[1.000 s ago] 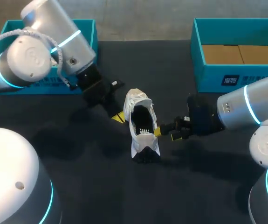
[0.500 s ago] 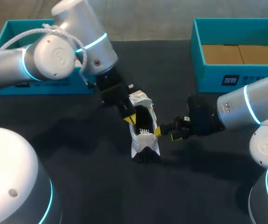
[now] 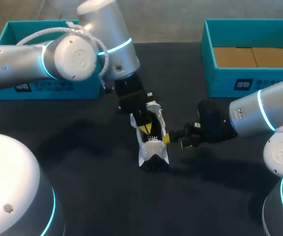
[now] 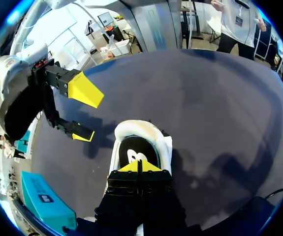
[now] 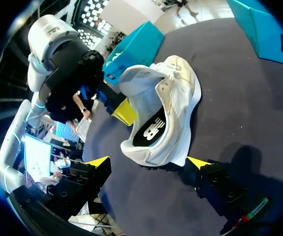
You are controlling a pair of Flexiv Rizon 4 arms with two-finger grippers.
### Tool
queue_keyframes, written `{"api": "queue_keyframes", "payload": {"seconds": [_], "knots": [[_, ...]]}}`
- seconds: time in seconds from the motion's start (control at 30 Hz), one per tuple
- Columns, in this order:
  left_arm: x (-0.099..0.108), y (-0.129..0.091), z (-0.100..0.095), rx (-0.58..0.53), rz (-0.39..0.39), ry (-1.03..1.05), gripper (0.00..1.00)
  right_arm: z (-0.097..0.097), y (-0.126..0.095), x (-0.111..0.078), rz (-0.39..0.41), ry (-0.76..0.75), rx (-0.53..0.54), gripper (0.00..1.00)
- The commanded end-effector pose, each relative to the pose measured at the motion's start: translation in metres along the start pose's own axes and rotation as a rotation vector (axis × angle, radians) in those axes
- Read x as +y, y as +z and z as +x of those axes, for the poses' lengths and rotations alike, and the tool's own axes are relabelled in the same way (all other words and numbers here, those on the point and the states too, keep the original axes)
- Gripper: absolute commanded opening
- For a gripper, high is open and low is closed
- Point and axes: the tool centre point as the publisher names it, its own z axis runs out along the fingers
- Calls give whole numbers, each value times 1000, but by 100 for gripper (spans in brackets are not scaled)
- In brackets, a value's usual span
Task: Take the shoe out of the shoebox, open the shoe tongue, remove and reinsert the insole, then place the shoe into the shoebox
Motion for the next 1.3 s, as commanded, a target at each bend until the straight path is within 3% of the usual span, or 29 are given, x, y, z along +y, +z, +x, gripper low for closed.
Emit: {"api": "queue_keyframes", "payload": {"seconds": [0.03, 0.33, 0.57, 0.83, 1.07, 1.3], "knots": [[8, 13, -12, 35, 12, 3, 0, 2, 0, -1, -1, 1, -5, 100], [8, 11, -7, 38, 7, -1, 0, 2, 0, -1, -1, 1, -5, 100], [8, 12, -4, 44, 13, -11, 0, 1, -69, -26, -48, 26, -105, 100], [6, 12, -6, 60, 8, -5, 0, 0, -113, -46, -47, 44, -174, 100], [6, 13, -8, 69, 10, -9, 0, 2, -127, -51, -59, 47, -200, 100], [9, 16, -8, 83, 4, -14, 0, 3, -127, -46, -60, 42, -201, 100]]}}
